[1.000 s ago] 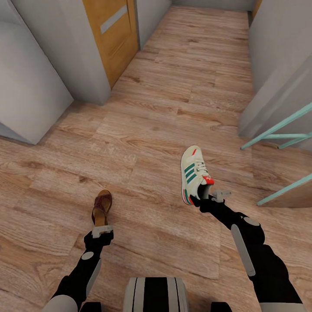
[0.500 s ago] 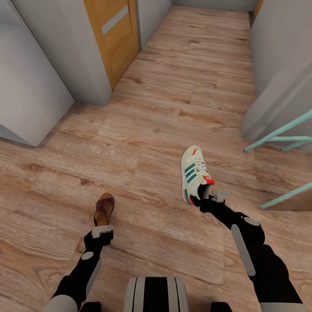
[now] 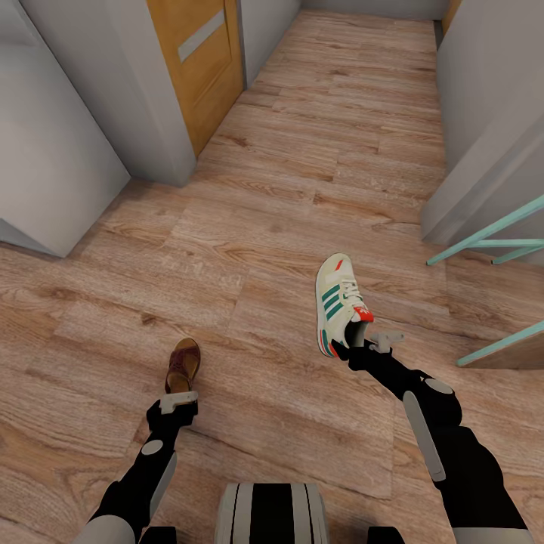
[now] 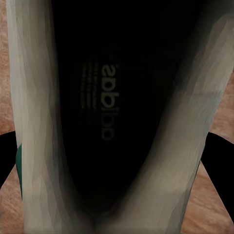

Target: Pick up the two gym shoes and the two sandals from the corridor floor and place them onto the hallstand (shoe rack) in the corridor, making sure they are on the rack and not on the floor. Arrange them so the two gym shoes are next to each other and the two sandals are next to each other.

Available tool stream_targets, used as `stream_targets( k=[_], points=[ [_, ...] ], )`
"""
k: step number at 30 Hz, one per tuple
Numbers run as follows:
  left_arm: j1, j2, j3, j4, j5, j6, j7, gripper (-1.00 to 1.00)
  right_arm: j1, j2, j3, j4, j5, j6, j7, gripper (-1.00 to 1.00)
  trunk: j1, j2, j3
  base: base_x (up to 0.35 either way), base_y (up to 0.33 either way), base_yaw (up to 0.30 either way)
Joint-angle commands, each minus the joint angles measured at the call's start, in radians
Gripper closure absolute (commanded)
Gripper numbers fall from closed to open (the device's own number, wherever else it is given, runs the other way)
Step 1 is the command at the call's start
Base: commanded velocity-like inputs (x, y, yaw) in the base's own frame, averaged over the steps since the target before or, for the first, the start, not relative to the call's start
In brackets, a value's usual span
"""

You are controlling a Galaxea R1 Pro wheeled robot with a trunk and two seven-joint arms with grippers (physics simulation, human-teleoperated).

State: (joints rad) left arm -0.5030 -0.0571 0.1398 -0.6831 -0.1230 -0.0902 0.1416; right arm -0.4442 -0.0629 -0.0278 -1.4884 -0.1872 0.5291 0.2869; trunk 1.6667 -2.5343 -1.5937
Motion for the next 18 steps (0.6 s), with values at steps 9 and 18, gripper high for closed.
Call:
stream_targets(
  k=[9,18],
  points=[
    [0.000,-0.001,0.004,0.002,-0.009,-0.018,0.001,-1.00,0.000,0.000,-0.002,-0.001,-0.005,0.006,0.003,1.00,0.000,0.000,-0.001,0.000,0.000,0.000],
    [0.000,-0.001,0.008,0.013,-0.009,-0.020,0.000,-1.00,0.000,0.000,-0.003,-0.001,-0.005,0.006,0.002,1.00,0.001,-0.001,-0.011,0.000,0.000,0.000]
  ],
)
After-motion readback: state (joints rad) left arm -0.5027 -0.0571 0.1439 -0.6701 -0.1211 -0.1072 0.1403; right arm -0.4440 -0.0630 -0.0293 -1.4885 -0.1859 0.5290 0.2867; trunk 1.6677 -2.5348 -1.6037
